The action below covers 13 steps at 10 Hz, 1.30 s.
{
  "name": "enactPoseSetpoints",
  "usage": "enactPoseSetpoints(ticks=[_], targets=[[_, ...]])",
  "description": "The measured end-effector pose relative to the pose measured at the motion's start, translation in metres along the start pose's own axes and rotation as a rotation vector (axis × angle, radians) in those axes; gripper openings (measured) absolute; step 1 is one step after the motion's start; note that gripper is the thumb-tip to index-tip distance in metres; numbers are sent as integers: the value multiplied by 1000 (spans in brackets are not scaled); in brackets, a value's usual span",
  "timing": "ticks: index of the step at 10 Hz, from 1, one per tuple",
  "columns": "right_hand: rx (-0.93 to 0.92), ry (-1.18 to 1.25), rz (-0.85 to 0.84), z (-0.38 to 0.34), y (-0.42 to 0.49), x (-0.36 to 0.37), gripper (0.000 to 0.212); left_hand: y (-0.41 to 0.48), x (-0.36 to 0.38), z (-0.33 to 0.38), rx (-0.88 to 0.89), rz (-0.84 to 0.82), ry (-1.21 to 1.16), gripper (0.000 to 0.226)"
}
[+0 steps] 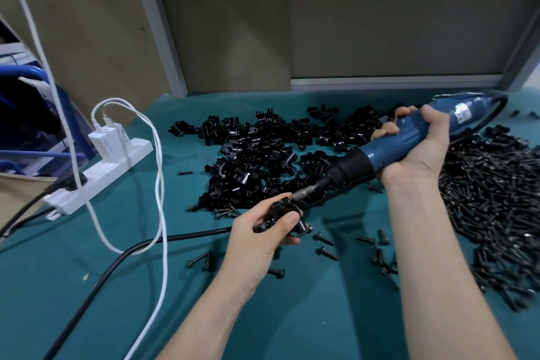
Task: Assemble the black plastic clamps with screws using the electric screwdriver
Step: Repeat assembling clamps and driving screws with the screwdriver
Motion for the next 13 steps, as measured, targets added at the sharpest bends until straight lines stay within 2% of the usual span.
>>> enactPoseSetpoints(ticks=[1, 2, 13], targets=[[4, -10, 7, 0, 0, -1, 20, 0, 1, -2, 1, 5, 5, 27], [7, -9, 8, 1, -1, -1, 21, 1, -1, -5, -17, 16, -7, 25], [11, -32, 6, 4, -1, -2, 16, 1, 2, -3, -5, -3, -20, 32]])
Point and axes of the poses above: each hand's wrist, its own y-axis towards the middle knuckle, its own x-axis out of the palm, z = x × y, the point moved 7 cm from there along y, towards the middle knuckle, and after that the axes turned 12 degrees about -z, right-handed, at the moved point
